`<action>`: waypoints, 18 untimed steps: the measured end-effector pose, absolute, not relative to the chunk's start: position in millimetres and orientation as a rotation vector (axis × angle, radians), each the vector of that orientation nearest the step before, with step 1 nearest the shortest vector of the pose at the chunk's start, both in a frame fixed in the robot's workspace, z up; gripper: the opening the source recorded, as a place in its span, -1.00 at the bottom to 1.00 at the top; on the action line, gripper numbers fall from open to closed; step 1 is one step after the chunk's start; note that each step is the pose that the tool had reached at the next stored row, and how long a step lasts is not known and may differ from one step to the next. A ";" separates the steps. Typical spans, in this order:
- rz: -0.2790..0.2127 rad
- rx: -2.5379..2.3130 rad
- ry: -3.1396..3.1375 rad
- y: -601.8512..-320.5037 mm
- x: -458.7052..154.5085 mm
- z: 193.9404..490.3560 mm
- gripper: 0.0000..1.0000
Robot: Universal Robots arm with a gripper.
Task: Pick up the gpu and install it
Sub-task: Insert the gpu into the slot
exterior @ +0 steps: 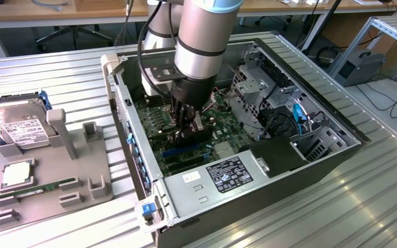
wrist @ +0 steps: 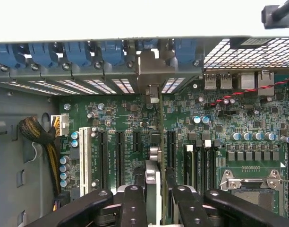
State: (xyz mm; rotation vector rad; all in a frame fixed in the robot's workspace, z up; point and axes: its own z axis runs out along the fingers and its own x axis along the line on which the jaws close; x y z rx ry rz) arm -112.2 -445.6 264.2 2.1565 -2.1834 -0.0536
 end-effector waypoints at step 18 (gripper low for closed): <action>-0.054 2.147 -2.193 -447.7 -112.1 264.2 -0.47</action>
